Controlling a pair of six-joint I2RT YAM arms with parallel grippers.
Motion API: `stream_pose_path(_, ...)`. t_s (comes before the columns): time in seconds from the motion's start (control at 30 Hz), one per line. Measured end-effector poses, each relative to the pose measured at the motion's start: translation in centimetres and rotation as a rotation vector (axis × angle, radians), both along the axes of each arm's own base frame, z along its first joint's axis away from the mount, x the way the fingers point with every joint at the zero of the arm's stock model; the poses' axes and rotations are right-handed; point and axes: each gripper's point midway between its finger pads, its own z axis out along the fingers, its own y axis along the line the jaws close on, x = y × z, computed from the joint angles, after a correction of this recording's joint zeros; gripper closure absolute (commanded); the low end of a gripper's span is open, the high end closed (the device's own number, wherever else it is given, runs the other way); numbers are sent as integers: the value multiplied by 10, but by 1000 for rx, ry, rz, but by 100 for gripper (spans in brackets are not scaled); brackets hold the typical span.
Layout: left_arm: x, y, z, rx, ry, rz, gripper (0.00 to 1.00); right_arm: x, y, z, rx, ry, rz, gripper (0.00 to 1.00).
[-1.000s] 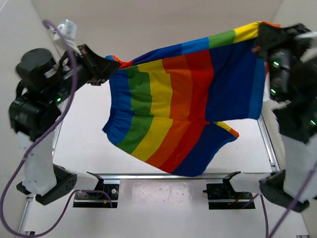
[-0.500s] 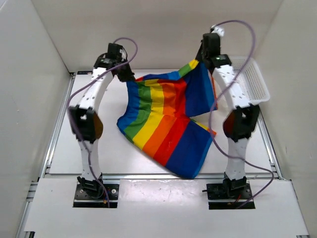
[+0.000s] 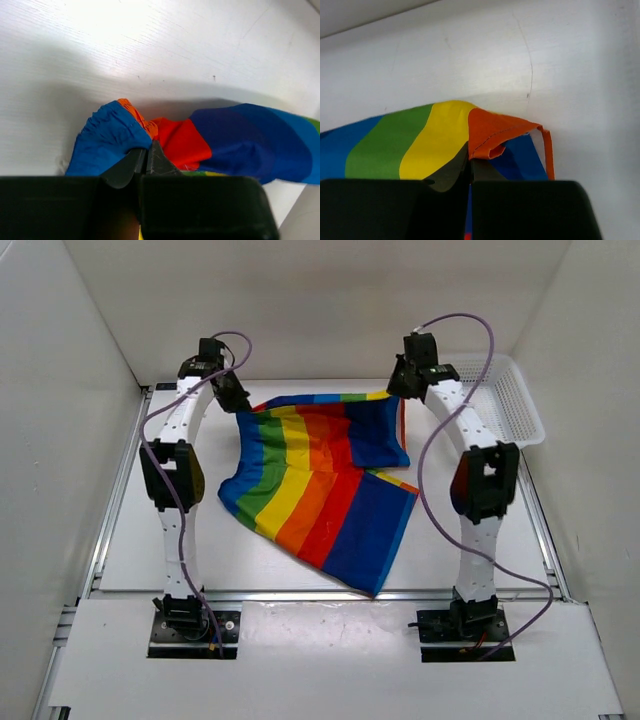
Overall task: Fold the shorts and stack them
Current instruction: Fold the shorts
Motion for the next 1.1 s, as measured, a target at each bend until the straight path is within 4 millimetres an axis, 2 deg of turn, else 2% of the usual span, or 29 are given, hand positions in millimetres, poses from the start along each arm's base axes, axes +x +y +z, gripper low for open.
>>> stream_pose_path(0.13, -16, 5, 29, -4, -35, 2, 90, -58, -1, 41, 19, -27, 41, 99)
stream_pose_path(0.23, -40, 6, 50, 0, -50, -3, 90, -111, 1, 65, 39, -58, 72, 99)
stream_pose_path(0.3, -62, 9, 59, 8, -52, -5, 90, -148, 5, 70, 50, -71, 102, 99)
stream_pose_path(0.37, -81, 11, 64, 12, -47, -4, 90, -186, 10, 66, 53, -50, 138, 99)
stream_pose_path(0.5, -112, 23, 57, 44, -17, 17, 90, -258, 41, 42, 31, 14, 272, 99)
stream_pose_path(0.63, -134, 37, 33, 71, 54, 47, 90, -340, 85, 4, -29, 122, 481, 99)
stream_pose_path(0.73, -154, 46, 14, 84, 113, 66, 90, -388, 97, -25, -87, 205, 579, 99)
stream_pose_path(0.87, -185, 49, 4, 83, 167, 76, 90, -428, 95, -57, -143, 293, 626, 99)
stream_pose_path(1.0, -211, 51, -5, 92, 209, 88, 90, -448, 88, -79, -169, 354, 624, 99)
stream_pose_path(1.1, -222, 57, -18, 119, 252, 112, 90, -463, 95, -87, -194, 375, 661, 99)
